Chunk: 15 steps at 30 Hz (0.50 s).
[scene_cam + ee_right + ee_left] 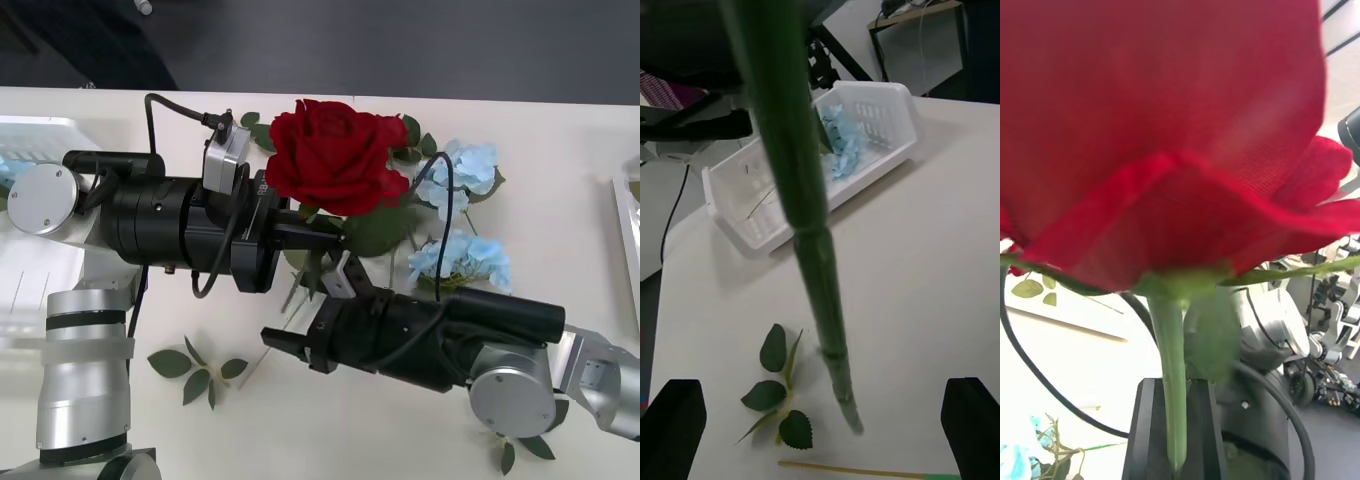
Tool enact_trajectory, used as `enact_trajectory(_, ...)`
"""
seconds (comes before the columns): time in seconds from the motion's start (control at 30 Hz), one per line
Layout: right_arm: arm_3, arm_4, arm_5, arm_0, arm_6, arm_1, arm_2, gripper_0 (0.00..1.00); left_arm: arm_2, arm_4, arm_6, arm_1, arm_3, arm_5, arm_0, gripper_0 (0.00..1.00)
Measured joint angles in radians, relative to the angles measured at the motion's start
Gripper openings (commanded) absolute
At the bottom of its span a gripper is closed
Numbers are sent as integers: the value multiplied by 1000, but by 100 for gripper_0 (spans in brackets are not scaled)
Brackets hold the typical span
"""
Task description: Put the red flowers into the right box and the blue flowers into the left box
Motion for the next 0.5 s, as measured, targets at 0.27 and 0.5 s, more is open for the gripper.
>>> enact_trajectory(0.27, 1, 1, 3, 0, 0, 3, 0, 0, 0, 0, 0, 0, 0, 0, 0, 0)
enact_trajectory(0.5, 1, 1, 3, 0, 0, 3, 0, 0, 0, 0, 0, 0, 0, 0, 0, 0)
